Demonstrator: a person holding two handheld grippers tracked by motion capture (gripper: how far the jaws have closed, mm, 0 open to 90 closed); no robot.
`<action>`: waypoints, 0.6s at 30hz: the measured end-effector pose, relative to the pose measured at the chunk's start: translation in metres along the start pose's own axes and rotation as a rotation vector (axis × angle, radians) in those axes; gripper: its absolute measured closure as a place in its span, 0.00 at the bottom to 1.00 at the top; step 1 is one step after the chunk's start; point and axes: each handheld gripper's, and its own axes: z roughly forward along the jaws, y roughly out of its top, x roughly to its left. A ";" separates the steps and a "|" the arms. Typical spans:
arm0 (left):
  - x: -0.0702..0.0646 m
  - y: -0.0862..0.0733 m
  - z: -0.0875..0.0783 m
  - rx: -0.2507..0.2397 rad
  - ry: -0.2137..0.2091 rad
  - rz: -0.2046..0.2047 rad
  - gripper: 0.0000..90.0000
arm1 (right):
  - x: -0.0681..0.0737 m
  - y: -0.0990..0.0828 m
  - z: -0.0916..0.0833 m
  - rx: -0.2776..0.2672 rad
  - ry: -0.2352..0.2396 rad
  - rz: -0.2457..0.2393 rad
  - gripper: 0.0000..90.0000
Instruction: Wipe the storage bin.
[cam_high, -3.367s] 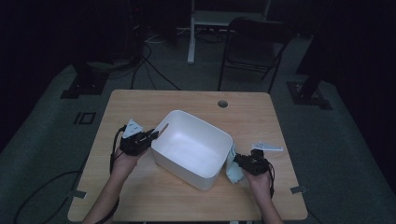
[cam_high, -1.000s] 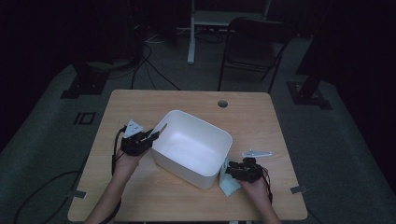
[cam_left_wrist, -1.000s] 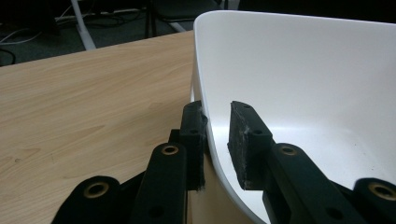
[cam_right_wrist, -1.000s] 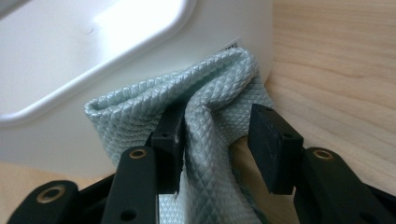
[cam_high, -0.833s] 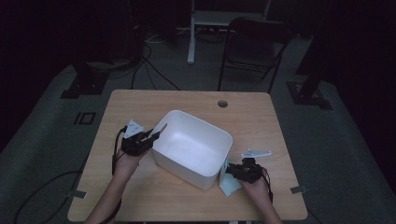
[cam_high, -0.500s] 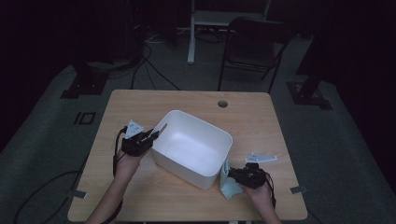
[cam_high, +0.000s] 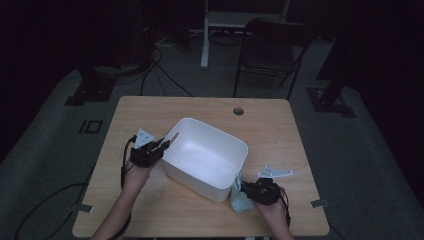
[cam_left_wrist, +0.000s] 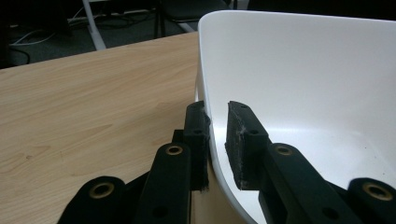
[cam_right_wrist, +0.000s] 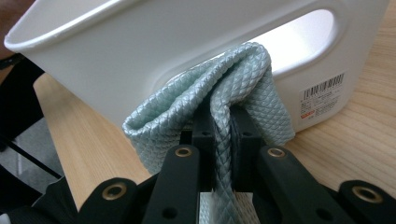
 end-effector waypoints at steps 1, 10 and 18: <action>0.000 0.000 0.000 0.000 0.000 0.001 0.87 | 0.000 0.000 0.000 0.000 0.001 -0.003 0.93; 0.000 -0.001 0.000 -0.007 0.005 -0.009 0.87 | -0.001 -0.003 0.000 0.003 -0.002 0.007 0.93; 0.000 -0.001 0.000 -0.007 0.005 -0.012 0.87 | -0.009 -0.011 0.014 0.051 -0.027 0.038 0.93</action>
